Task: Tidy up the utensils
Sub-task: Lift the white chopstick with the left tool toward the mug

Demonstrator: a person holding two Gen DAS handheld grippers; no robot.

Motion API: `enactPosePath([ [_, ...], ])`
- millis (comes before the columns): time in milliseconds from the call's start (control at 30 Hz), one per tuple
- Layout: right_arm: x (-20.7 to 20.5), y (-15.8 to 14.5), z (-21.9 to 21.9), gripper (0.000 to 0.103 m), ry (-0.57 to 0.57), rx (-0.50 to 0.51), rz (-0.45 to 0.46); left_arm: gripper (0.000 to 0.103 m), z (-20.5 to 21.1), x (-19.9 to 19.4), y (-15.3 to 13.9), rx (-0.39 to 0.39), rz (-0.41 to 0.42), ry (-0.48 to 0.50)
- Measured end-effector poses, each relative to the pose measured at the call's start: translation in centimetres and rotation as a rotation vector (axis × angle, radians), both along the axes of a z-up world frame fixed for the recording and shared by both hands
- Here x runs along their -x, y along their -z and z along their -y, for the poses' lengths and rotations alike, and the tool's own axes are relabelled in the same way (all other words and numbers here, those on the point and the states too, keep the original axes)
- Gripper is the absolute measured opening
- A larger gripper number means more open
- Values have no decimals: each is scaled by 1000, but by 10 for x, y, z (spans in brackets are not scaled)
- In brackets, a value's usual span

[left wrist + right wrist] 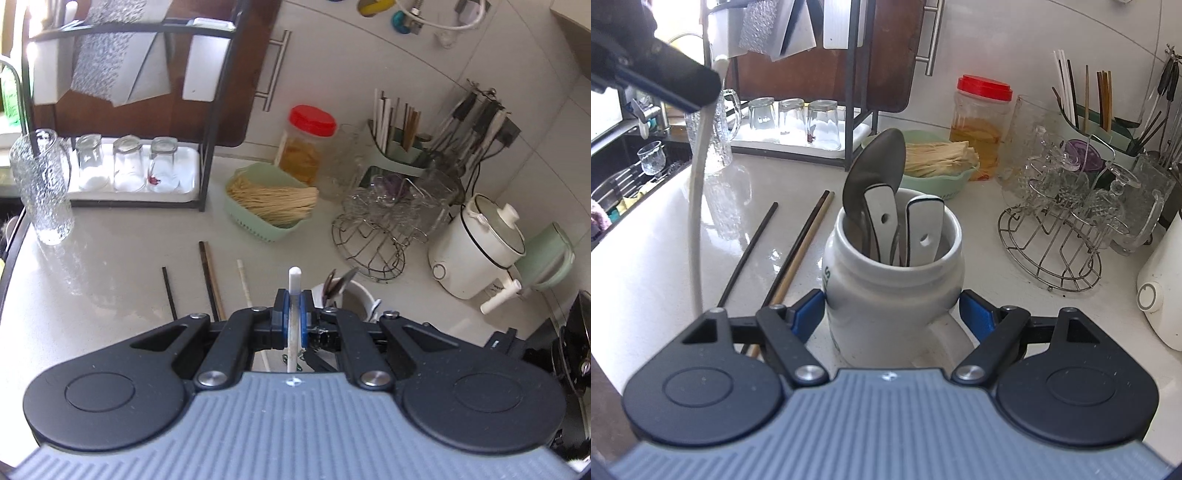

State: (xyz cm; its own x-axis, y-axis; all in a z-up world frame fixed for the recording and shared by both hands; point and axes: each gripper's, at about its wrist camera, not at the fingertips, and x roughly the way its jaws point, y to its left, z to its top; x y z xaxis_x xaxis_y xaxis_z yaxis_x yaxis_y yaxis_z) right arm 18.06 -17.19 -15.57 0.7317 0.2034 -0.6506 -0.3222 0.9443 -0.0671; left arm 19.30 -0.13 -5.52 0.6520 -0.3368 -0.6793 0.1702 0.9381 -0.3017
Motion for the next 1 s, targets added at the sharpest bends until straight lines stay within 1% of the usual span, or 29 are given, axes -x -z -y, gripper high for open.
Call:
enactPosePath([
  [433, -1, 1, 0, 82, -15, -9, 12, 6, 9, 0, -22, -25, 12, 63],
  [667, 0, 2, 1, 82, -9, -17, 20, 6, 7, 4, -39, -45, 15, 72],
  [767, 0, 2, 1, 82, -10, -18, 21, 6, 6, 4, -49, -54, 20, 80],
  [1000, 0, 2, 3, 82, -15, -24, 22, 6, 10, 4, -86, -115, 77, 102],
])
